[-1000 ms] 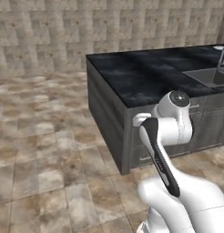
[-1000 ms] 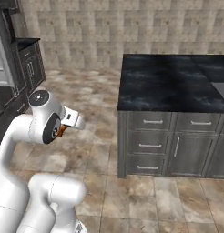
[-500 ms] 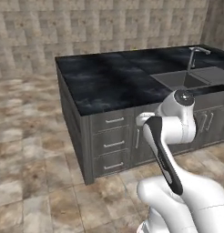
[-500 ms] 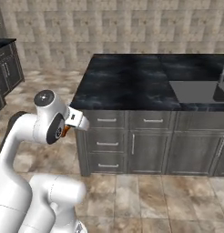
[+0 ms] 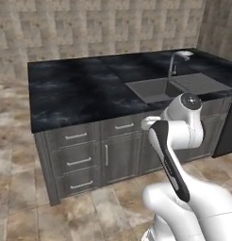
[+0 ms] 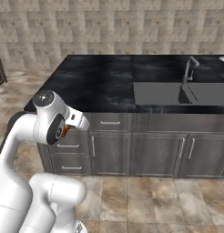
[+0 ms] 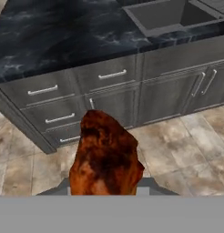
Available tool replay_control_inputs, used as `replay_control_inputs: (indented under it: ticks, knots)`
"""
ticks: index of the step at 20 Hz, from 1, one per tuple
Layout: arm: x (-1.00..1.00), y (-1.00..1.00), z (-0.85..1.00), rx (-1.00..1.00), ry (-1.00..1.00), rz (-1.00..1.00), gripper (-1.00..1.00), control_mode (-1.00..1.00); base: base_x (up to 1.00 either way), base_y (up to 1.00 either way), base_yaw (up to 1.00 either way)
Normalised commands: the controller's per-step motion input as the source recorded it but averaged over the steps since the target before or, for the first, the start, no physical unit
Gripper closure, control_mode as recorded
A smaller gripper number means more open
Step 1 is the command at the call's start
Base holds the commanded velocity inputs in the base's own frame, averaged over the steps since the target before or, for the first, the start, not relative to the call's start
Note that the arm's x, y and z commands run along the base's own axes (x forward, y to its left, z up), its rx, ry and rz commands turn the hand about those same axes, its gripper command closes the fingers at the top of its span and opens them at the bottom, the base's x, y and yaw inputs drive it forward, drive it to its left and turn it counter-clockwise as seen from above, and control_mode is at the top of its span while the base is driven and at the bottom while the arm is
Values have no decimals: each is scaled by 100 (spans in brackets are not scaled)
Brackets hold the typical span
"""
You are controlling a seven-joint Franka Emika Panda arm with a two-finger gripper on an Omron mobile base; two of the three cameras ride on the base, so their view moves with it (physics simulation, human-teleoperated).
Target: Take the chicken drumstick from the fridge and place it on the digital scale on the counter by the fridge. Wait a few seconds for a reading, then move it to the plate on the dining counter.
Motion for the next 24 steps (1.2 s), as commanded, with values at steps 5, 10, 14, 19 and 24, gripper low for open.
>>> replay_control_inputs:
  ticks: [5, 10, 14, 19, 24]
  knots:
    - [0, 0, 0, 0, 0, 0, 100, 100, 95, -100, -8]
    - [0, 0, 0, 0, 0, 0, 100, 100, 96, -100, -15]
    - [0, 0, 0, 0, 0, 0, 100, 100, 51, -100, -14]
    - [0, 0, 0, 0, 0, 0, 100, 100, 11, -100, -11]
    - [0, 0, 0, 0, 0, 0, 100, 100, 24, -100, -9]
